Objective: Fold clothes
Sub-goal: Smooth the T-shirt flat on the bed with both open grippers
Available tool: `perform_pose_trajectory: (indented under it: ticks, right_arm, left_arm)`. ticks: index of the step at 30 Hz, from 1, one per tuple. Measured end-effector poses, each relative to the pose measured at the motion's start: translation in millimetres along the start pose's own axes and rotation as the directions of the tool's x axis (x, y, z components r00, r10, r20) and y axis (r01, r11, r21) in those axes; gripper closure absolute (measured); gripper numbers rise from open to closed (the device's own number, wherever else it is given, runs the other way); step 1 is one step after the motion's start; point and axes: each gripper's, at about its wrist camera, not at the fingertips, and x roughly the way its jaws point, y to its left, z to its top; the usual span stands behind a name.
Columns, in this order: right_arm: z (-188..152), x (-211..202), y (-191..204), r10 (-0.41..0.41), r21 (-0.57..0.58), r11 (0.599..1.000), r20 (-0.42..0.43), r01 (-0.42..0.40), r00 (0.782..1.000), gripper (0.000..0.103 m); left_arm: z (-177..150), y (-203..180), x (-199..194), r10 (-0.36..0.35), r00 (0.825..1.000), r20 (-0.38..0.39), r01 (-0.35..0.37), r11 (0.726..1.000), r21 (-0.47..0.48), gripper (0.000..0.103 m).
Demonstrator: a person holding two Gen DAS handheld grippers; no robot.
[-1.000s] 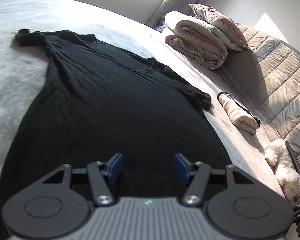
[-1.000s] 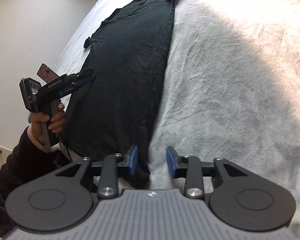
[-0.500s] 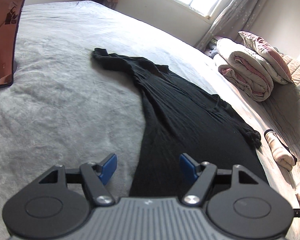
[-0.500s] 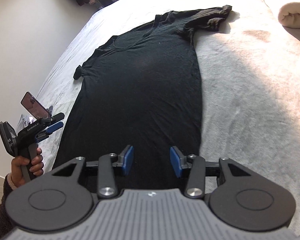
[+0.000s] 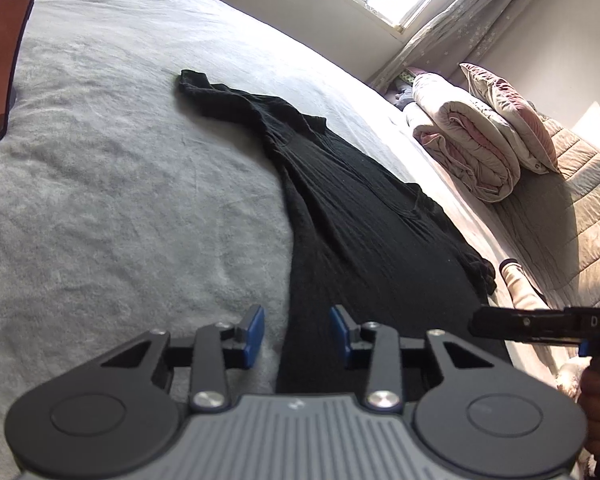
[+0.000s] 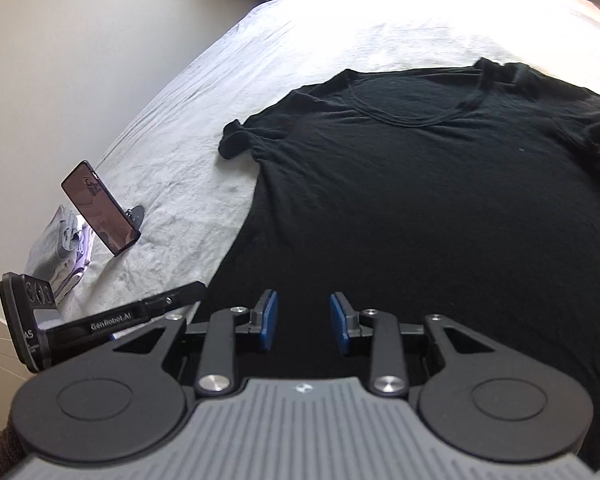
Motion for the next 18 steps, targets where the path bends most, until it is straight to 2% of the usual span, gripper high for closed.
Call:
perform_pose_trajectory:
  ticks: [7, 13, 18]
  right_arm:
    - [32.4, 56.1, 51.5, 0.063, -0.05, 0.997, -0.027, -0.065, 0.998, 0.069]
    - [43.7, 96.5, 65.4, 0.07, -0.042, 0.996, -0.083, -0.073, 0.994, 0.069]
    - [41.7, 112.3, 63.9, 0.067, -0.024, 0.997, -0.118, -0.071, 0.991, 0.069]
  left_arm:
    - [-7.4, -7.0, 2.8, -0.057, 0.998, -0.01, 0.057, 0.998, 0.021, 0.071]
    - [-8.2, -4.1, 4.3, -0.104, 0.994, -0.015, 0.104, 0.995, 0.004, 0.071]
    - [-7.9, -7.1, 5.2, -0.126, 0.992, -0.02, 0.126, 0.992, 0.003, 0.071]
